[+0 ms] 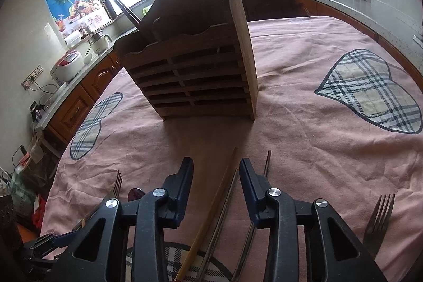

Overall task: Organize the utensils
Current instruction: 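Grasp a metal chopstick with the right tool while the left tool grasps a wooden chopstick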

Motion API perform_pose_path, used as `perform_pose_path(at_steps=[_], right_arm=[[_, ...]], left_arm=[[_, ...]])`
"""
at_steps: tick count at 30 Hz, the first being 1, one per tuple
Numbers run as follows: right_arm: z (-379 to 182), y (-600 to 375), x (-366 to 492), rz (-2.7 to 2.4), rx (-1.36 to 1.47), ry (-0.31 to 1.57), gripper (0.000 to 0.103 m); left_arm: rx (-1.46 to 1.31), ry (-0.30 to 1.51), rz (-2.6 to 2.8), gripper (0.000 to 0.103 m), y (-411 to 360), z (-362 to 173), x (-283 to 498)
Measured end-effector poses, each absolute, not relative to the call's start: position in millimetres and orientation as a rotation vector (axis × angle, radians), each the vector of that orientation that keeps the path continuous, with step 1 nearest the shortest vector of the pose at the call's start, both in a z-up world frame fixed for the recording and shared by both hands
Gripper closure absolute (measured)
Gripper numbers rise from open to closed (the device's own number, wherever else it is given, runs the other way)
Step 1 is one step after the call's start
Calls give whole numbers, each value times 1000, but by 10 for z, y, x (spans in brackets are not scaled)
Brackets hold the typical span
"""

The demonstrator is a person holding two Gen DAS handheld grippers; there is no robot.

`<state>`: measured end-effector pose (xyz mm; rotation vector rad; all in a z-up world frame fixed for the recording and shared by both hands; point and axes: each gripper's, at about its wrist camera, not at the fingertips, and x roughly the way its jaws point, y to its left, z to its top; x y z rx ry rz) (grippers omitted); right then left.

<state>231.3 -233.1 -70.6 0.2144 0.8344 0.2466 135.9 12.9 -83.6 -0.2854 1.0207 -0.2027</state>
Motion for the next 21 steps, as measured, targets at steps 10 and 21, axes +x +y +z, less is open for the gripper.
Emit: perform_pose_path(at_steps=[10,21], right_arm=[[-820,-2367,2082,241,190,880,87],[-938,-2188,2332,218,93,916,95]], left_arm=[[-258,1012,-208,47,90,-845,1416],[-202,1011,-198,72,24,-854,1525]])
